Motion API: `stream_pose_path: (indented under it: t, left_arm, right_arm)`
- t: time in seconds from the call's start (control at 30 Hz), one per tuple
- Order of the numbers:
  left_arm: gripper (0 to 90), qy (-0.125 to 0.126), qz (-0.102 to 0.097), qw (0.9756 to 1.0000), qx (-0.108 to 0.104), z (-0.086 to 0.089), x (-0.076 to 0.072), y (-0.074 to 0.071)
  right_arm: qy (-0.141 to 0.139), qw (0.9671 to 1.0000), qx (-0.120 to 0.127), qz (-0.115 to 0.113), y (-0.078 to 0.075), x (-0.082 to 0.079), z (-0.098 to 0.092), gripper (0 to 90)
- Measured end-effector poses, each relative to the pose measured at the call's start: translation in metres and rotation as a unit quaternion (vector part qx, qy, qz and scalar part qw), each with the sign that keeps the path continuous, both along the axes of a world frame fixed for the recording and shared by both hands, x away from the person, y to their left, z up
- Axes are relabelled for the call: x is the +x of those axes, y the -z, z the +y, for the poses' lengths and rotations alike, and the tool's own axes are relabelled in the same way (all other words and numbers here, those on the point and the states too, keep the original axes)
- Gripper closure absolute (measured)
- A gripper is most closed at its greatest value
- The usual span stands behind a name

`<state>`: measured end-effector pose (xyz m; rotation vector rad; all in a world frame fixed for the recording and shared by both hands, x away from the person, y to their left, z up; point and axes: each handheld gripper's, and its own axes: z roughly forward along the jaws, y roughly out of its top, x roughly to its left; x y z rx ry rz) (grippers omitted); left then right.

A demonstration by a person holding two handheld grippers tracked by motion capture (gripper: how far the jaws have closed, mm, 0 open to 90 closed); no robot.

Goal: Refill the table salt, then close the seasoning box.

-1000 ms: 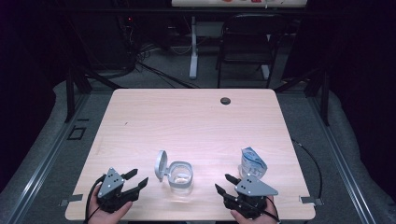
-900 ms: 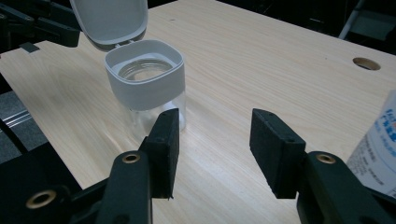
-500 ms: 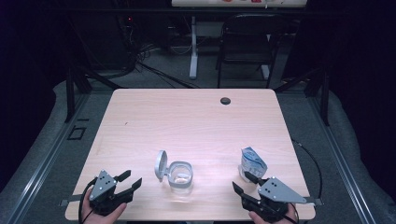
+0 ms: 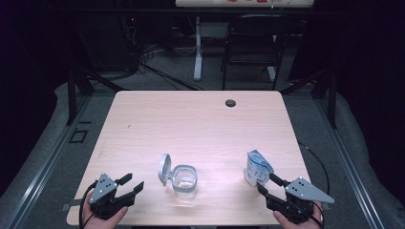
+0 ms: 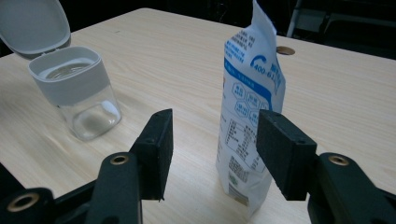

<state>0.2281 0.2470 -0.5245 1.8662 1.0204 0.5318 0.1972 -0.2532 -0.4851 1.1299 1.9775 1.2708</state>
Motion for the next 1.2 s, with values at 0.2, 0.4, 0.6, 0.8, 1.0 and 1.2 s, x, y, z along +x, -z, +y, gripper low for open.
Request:
stream_pose_path:
  t: [0.2,0.4,0.6,0.8,1.0,1.2]
  left_arm:
    - [45.9,-0.002,-0.001,1.0,-0.001,0.001,0.001,0.001]
    - [45.9,-0.002,0.001,1.0,-0.002,0.0,0.002,0.002]
    - [45.9,0.001,0.001,1.0,0.0,-0.002,0.003,0.002]
    - [45.9,0.002,0.001,1.0,-0.001,-0.002,0.002,0.002]
    - [45.9,-0.003,0.004,1.0,0.001,0.001,0.003,0.003]
    - [45.9,-0.002,0.005,1.0,0.004,0.002,0.001,0.004]
  right_arm:
    - [0.016,0.9999,-0.003,0.004,0.004,0.002,-0.011,44.4]
    - [0.017,0.9998,-0.007,0.001,0.006,0.001,-0.019,39.2]
    - [0.007,0.9999,-0.009,0.009,0.016,0.008,-0.02,35.2]
    - [0.007,0.9992,-0.022,0.032,0.035,0.026,-0.015,34.2]
    - [0.008,0.9985,-0.035,0.041,0.047,0.04,-0.006,34.3]
    - [0.014,0.9985,-0.034,0.041,0.052,0.049,0.0,34.3]
